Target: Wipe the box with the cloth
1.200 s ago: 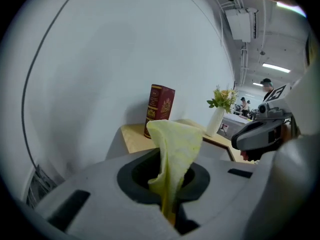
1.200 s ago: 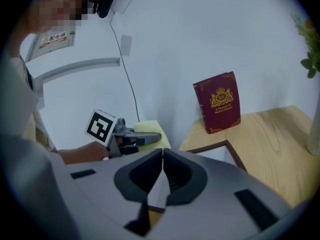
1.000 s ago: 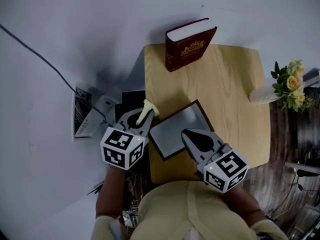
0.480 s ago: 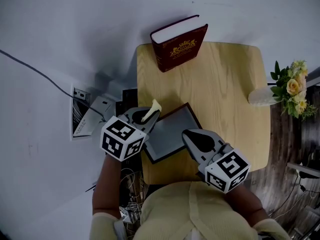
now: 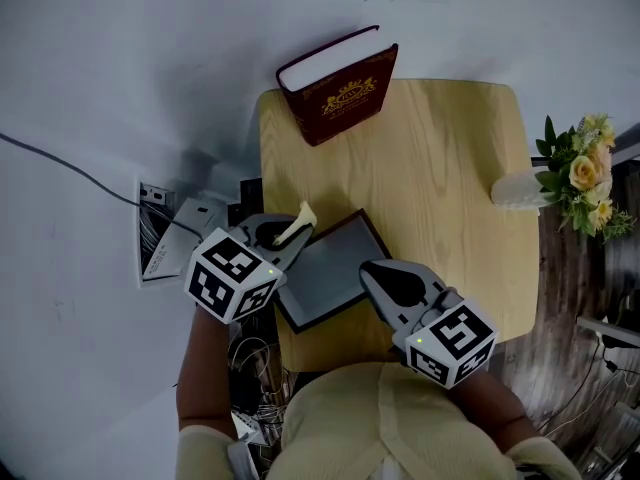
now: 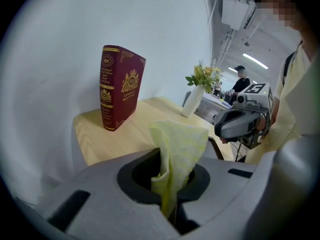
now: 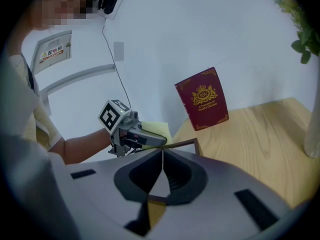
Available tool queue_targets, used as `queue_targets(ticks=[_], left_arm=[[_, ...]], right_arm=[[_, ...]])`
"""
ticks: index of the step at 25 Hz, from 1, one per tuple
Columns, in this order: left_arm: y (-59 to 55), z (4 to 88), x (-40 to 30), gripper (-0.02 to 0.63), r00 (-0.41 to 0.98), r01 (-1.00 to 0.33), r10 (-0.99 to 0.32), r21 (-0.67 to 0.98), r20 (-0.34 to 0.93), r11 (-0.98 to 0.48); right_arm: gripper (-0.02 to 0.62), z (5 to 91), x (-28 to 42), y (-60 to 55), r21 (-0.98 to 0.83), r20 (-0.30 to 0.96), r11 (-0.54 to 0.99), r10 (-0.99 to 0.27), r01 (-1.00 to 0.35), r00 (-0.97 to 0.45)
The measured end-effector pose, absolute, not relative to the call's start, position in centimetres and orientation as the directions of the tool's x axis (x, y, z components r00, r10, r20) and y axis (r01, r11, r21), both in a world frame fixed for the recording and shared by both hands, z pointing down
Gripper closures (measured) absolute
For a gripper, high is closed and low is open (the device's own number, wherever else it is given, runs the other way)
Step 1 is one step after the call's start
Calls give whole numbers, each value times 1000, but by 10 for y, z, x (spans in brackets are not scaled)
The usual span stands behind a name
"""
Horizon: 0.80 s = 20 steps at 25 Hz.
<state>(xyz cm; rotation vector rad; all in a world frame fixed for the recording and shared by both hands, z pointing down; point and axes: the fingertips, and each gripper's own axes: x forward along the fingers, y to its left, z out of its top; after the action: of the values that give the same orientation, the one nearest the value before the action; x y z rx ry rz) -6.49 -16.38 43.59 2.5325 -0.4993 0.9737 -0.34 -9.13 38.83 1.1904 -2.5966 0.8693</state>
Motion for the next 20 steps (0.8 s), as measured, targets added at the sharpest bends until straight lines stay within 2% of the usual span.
queue_targets(ticks=[4, 9, 20], left_arm=[[-162, 434, -62, 581, 689, -397, -126, 225, 714, -890], [-160, 431, -46, 581, 729, -351, -68, 288, 681, -891], [-167, 429, -13, 583, 751, -273, -4, 305, 661, -913]], right_arm=[[565, 391, 1, -92, -446, 366, 506, -650, -738, -666], [565, 393, 3, -90, -453, 367, 498, -651, -739, -664], [565, 395, 15, -88, -448, 377, 475, -668, -757, -642]])
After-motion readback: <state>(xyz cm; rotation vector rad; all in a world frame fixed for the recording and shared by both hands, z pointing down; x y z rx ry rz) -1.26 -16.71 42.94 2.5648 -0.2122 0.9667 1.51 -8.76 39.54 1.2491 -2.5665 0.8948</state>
